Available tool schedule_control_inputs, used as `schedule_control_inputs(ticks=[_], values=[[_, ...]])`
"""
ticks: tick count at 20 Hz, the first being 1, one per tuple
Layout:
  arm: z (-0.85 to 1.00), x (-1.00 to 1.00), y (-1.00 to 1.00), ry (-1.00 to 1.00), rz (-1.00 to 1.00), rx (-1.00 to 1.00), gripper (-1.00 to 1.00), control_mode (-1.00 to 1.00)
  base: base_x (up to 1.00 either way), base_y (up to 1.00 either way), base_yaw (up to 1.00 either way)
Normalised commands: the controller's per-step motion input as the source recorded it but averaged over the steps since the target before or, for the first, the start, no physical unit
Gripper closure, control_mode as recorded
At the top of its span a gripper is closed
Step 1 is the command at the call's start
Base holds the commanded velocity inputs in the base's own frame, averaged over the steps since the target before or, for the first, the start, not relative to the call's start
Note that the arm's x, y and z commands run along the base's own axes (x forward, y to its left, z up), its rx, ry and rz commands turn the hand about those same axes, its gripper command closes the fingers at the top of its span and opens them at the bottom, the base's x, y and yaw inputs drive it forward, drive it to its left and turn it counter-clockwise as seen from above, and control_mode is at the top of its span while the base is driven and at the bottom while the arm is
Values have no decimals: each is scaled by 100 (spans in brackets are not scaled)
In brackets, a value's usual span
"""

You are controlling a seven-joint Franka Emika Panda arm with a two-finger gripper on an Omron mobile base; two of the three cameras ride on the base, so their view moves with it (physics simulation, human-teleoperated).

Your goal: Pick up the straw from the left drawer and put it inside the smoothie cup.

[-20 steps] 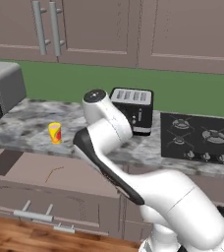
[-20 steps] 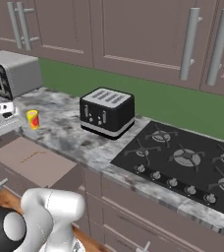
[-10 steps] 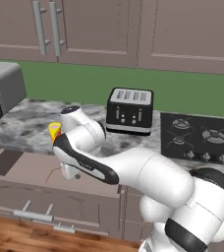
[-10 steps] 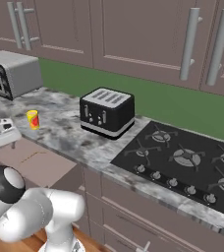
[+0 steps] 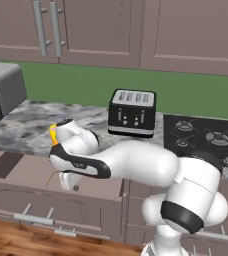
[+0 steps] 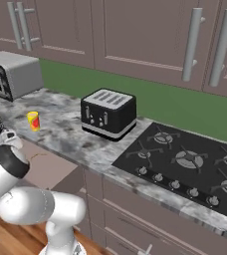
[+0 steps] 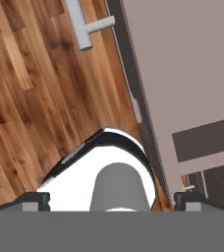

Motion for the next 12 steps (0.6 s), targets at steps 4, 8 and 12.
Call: schedule_control_inputs(ticks=[4,8,12], values=[[-52,14,0,0,4,0,-100,-100,0,0,0],[-29,26,8,0,1,0,-100,-100,0,0,0],[-28,26,3,0,0,0,-100,-100,0,0,0]])
